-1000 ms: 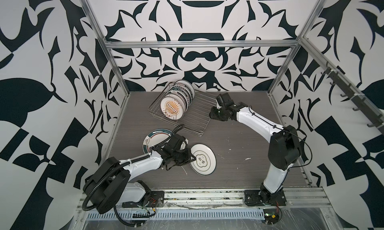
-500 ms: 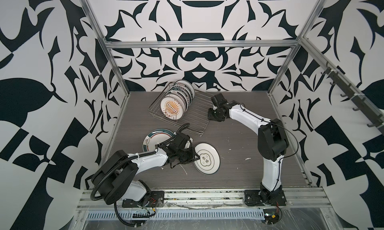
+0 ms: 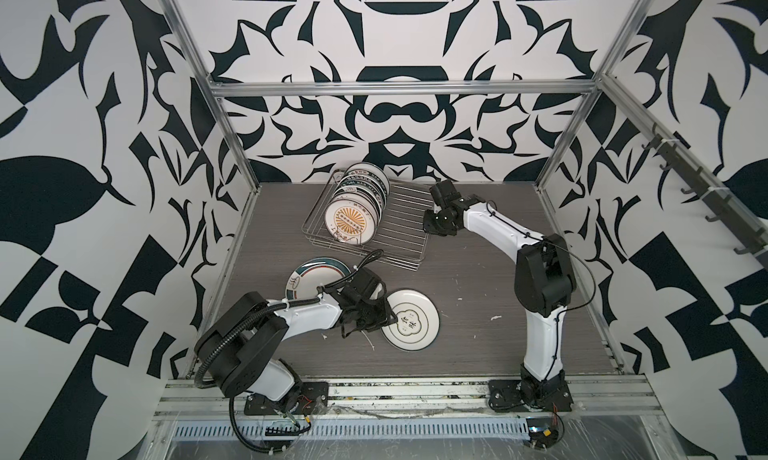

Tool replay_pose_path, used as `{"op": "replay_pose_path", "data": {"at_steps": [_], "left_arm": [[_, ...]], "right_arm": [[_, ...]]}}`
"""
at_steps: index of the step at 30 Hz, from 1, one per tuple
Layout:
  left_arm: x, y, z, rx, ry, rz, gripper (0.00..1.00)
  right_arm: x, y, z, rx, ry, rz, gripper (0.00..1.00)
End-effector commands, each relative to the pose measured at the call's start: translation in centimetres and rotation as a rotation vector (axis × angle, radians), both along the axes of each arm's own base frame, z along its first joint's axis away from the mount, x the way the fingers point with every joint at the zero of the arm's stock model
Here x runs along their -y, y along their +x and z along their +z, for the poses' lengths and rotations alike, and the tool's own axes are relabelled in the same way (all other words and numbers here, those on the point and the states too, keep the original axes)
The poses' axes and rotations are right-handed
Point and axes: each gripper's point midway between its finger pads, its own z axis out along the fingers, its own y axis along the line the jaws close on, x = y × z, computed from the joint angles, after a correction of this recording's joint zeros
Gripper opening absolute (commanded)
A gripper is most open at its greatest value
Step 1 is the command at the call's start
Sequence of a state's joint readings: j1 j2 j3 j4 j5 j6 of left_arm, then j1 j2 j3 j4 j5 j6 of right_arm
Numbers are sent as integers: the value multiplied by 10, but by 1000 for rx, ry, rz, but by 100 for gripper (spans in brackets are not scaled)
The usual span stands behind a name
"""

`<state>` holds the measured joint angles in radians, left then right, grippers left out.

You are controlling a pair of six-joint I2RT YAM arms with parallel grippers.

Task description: Unload the plates from the dish rack

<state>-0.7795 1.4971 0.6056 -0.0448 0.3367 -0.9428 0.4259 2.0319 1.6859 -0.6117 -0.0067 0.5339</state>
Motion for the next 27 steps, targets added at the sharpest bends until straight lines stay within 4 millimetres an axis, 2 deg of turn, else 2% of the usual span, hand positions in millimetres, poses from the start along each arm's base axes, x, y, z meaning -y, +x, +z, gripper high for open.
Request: {"op": "replay_pose_path", "data": {"at_steps": [1,10,14,21,27], "left_arm": [[-5,-2,-9,-26,56,3,43],[-1,3,-13,-39,89,-5,53],[-3,4,-15,-47,111,-1,58],[-11,7,-19,-52,189,2,65],[-21,6,-20,-53,245,1,70]], "right_arm": [[18,4,1,2,-68,62,4],[44,25,-2,-18,-52,46,5],[41,34,8,5,-17,66,8],[33,44,24,44,23,86,27],[32,48,34,66,29,87,38]]}}
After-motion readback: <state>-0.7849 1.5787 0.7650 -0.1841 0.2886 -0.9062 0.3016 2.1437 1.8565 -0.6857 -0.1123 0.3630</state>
